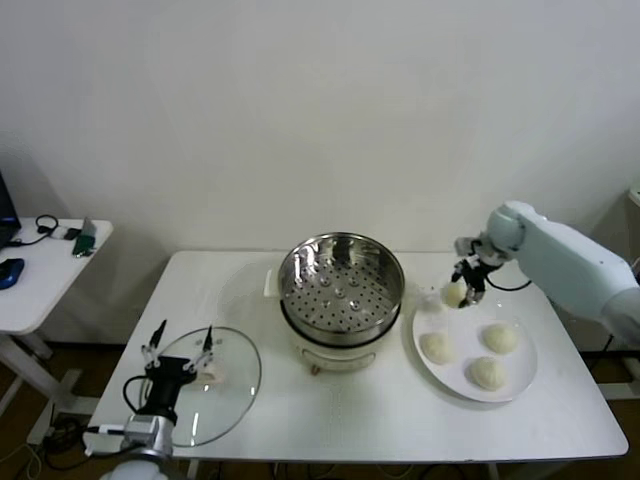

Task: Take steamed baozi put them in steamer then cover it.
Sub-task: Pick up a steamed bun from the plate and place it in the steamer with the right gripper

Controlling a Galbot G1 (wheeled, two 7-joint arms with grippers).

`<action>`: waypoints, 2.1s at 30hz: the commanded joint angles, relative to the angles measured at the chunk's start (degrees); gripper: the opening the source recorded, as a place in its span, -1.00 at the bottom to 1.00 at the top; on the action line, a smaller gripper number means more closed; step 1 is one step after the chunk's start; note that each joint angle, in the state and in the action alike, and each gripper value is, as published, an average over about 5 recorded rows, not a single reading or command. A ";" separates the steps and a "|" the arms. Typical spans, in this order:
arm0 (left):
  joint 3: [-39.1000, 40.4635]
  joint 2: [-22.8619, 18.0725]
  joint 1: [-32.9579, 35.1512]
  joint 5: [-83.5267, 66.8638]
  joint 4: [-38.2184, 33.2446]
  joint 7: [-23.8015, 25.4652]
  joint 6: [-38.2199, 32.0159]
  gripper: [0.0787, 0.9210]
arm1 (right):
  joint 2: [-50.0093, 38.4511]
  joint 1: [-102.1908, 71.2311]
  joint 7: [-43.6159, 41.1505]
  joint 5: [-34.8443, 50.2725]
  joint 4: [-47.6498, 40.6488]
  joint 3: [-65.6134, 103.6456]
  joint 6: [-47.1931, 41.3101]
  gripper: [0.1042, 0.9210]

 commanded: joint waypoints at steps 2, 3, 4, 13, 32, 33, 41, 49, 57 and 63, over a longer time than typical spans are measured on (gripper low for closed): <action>0.24 0.10 0.50 -0.34 -0.54 -1.13 0.59 0.77 | 6.18 24.46 -0.86 6.49 6.08 -19.81 10.62 0.38; 0.28 0.11 0.59 -0.34 -0.59 -1.14 0.58 0.77 | 7.31 25.26 -0.94 6.11 6.77 -19.99 11.63 0.39; 0.33 0.12 0.68 -0.35 -0.63 -1.14 0.55 0.77 | 8.57 25.83 -1.01 5.29 7.62 -19.95 12.85 0.39; 0.39 0.12 1.47 -0.37 -1.01 -0.91 0.46 0.77 | 17.93 21.75 -0.76 -9.34 15.34 -14.69 19.60 0.39; 0.38 0.76 1.74 0.75 -2.71 -1.15 1.71 0.77 | 26.25 -0.15 0.13 -35.01 7.37 -3.18 27.01 0.39; 0.38 0.81 1.81 0.76 -2.70 -1.15 1.69 0.77 | 26.36 -0.71 0.22 -35.77 7.03 -2.87 27.24 0.39; 0.27 0.86 2.00 0.71 -2.39 -1.12 1.60 0.77 | 27.10 -3.02 1.13 -39.32 4.71 -1.44 28.32 0.39; 0.43 0.66 1.88 0.74 -2.31 -1.09 1.64 0.77 | 27.47 -4.20 2.00 -40.60 4.12 -0.31 28.24 0.40; 0.39 0.58 1.99 0.79 -2.52 -1.14 1.68 0.77 | 25.72 -1.57 -0.60 -38.66 6.92 0.36 28.79 0.73; 0.42 0.64 2.21 0.81 -3.41 -1.20 2.16 0.77 | 21.15 4.91 -2.76 -33.72 13.87 -0.54 30.11 0.76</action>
